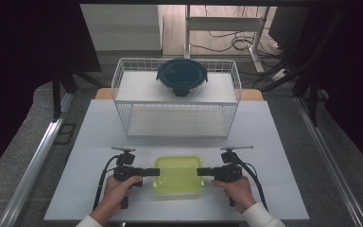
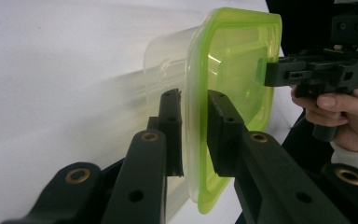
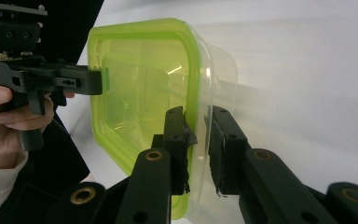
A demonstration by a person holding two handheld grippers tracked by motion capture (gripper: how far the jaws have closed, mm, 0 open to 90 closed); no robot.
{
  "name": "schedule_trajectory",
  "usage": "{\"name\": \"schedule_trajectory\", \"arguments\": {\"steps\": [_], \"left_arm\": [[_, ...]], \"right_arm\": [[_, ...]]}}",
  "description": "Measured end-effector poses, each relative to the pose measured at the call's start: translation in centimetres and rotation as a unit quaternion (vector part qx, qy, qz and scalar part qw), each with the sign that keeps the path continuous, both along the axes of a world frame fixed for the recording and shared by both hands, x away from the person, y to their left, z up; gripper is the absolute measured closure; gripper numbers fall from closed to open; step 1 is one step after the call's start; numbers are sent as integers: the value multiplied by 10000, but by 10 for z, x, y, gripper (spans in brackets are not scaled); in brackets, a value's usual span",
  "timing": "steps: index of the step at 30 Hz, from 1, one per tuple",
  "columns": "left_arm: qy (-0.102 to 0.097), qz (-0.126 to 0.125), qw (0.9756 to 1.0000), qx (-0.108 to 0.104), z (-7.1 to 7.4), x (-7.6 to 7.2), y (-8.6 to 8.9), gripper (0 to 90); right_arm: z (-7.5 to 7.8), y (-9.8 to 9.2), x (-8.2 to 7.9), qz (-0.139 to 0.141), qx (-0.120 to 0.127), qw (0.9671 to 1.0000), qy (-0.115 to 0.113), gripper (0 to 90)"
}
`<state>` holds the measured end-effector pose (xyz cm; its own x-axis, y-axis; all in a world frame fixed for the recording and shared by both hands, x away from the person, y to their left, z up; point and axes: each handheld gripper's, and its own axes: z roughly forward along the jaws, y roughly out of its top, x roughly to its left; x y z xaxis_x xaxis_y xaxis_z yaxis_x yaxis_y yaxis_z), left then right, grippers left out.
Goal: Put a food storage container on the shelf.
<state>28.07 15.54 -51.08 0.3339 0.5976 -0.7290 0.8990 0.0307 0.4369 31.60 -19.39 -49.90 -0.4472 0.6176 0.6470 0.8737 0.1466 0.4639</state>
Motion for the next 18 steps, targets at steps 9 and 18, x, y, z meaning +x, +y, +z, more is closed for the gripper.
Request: {"name": "schedule_trajectory", "arguments": {"steps": [9, 18], "left_arm": [[-444, -9, 9990, 101, 22, -7, 0, 779], [-905, -19, 9957, 193, 43, -13, 0, 780]], "right_arm": [[13, 1, -4, 65, 10, 9993, -372, 779], [35, 1, -9, 95, 6, 9969, -777, 782]]}}
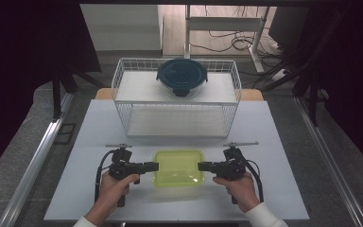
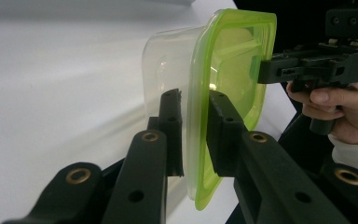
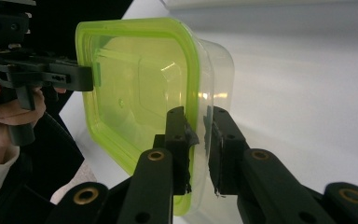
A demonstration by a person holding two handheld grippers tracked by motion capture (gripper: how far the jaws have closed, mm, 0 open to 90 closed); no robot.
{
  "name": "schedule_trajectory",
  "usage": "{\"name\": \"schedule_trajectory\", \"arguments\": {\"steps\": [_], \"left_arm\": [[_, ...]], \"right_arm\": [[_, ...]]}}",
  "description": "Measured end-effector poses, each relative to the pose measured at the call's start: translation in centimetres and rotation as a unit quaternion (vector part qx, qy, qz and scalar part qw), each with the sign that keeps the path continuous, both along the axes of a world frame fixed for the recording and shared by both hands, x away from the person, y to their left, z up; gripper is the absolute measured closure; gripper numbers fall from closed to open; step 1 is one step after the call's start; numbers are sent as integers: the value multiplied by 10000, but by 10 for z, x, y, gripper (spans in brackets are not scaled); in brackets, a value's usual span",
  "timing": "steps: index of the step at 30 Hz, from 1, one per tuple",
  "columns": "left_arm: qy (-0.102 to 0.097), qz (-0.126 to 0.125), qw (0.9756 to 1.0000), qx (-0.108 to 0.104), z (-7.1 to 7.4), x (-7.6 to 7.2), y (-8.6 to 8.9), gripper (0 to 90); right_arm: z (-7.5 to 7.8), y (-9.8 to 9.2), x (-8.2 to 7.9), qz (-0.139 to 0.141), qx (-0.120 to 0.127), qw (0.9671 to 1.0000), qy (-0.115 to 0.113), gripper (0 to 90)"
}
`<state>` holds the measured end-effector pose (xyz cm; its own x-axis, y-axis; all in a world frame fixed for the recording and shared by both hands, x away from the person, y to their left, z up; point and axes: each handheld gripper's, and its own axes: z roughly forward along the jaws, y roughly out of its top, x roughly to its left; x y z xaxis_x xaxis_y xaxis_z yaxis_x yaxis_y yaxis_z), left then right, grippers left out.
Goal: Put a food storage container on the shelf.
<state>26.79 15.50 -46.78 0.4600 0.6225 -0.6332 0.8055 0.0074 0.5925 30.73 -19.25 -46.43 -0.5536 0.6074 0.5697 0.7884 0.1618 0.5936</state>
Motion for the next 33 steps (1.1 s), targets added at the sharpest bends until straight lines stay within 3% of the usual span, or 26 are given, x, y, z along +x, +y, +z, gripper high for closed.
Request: {"name": "schedule_trajectory", "arguments": {"steps": [15, 21, 33], "left_arm": [[-283, -60, 9995, -96, 23, 2, -3, 780], [-443, -103, 9989, -89, 42, 9, -3, 779], [-730, -74, 9972, -161, 79, 22, 1, 779]], "right_arm": [[27, -5, 1, 40, 61, 9992, -388, 784], [40, -7, 4, 26, 109, 9983, -578, 784], [83, -3, 17, 11, 91, 9953, -966, 785]]}}
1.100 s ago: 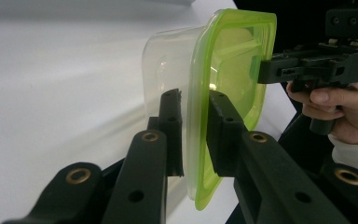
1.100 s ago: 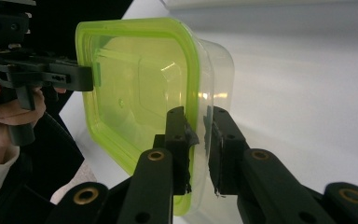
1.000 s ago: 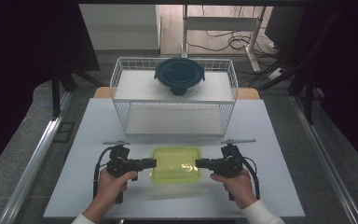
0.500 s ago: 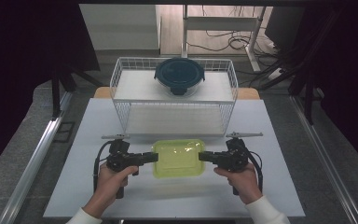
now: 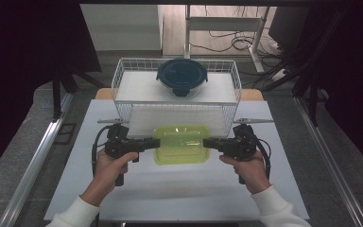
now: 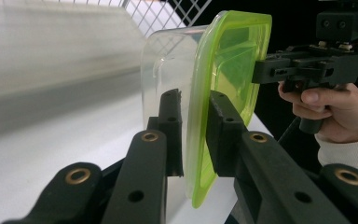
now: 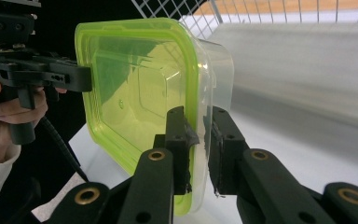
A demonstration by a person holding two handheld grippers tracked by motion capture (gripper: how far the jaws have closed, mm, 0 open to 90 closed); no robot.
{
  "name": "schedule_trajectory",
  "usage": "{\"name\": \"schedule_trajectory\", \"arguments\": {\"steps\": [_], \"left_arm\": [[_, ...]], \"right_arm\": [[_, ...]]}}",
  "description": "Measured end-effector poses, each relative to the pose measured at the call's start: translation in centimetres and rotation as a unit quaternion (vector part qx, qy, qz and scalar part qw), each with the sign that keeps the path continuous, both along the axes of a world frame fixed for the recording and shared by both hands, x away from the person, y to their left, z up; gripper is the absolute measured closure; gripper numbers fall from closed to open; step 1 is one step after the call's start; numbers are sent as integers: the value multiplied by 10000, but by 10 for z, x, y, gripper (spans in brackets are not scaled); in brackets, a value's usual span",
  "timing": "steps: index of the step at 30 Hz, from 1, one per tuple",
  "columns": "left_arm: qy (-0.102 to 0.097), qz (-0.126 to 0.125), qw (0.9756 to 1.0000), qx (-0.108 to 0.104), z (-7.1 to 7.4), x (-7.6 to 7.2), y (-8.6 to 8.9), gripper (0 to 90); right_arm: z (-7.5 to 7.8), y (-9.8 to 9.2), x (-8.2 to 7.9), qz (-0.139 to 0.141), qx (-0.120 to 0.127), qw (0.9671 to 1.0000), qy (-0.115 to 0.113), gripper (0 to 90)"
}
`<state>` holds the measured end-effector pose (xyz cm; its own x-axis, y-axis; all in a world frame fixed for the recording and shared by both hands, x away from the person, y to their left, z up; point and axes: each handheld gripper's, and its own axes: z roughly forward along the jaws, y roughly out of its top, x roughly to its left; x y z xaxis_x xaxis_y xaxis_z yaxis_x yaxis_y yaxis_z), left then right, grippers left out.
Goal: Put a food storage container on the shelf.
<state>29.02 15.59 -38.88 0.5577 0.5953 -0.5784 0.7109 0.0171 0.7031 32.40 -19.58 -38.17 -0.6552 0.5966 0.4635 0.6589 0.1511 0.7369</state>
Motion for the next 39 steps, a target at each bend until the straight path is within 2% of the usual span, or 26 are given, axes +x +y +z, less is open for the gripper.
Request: {"name": "schedule_trajectory", "arguments": {"steps": [3, 8, 29, 39], "left_arm": [[-85, 14, 10000, 4, 10, 3, 2, 779], [-92, 22, 9999, -52, 19, 10, 3, 779], [-292, -37, 9995, -126, 51, 26, 6, 779], [-491, -44, 9988, -74, 80, 36, 8, 780]], "right_arm": [[10, 2, 4, 4, 1, 10000, -68, 785], [22, 3, 9, -13, 6, 9999, -135, 785], [58, 4, 21, -52, 46, 9991, -429, 786], [82, 6, 28, -77, 114, 9983, -564, 786]]}}
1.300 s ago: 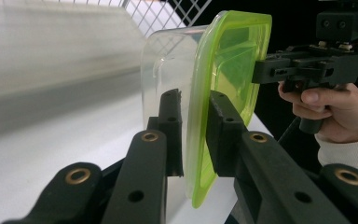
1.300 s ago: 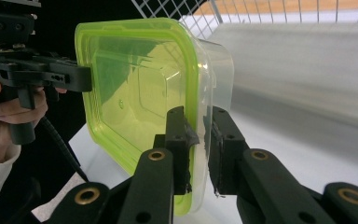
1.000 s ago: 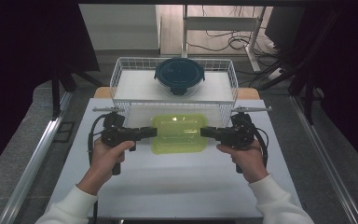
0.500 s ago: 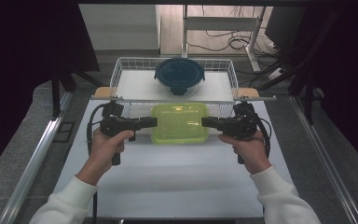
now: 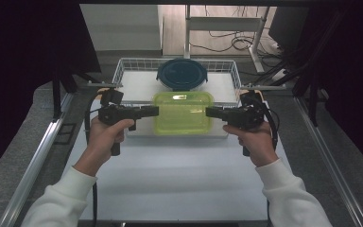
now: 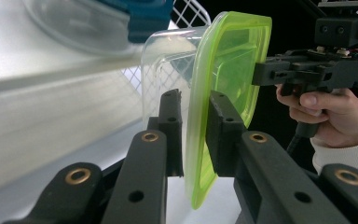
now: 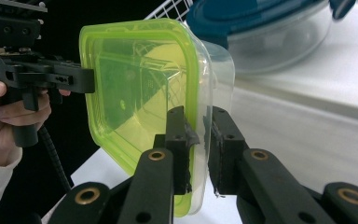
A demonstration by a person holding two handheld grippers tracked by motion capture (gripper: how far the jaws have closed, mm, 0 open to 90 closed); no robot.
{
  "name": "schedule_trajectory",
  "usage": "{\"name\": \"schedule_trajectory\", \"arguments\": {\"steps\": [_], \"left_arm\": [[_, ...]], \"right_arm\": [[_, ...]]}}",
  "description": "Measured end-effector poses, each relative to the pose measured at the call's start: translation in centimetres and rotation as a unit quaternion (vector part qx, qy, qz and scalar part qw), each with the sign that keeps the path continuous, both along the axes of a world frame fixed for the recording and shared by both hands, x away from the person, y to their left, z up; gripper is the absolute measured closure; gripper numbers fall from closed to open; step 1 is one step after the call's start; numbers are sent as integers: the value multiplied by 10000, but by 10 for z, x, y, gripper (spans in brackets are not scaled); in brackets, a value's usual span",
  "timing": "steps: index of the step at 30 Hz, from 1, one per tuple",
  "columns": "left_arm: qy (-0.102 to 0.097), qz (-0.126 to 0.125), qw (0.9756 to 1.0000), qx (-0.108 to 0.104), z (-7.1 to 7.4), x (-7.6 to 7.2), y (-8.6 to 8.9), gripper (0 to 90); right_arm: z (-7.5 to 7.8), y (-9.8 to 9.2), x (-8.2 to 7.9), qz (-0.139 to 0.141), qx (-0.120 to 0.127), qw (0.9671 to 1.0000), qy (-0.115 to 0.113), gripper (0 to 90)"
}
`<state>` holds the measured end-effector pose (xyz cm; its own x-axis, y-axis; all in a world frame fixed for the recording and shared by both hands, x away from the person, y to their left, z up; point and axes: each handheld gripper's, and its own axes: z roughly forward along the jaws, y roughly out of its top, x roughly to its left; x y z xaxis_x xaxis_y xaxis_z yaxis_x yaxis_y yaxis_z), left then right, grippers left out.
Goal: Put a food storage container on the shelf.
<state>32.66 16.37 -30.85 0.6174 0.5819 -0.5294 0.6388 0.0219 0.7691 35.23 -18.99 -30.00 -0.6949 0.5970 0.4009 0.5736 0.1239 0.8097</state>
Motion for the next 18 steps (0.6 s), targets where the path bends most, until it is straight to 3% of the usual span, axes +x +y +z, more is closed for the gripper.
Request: {"name": "schedule_trajectory", "arguments": {"steps": [9, 18], "left_arm": [[-92, 1, 9999, -55, 29, 18, 5, 780], [-137, 29, 9998, -105, 48, 40, 9, 782]], "right_arm": [[30, 3, 18, 23, 82, 9999, -96, 785], [55, 6, 39, 36, 80, 9999, -113, 785]]}}
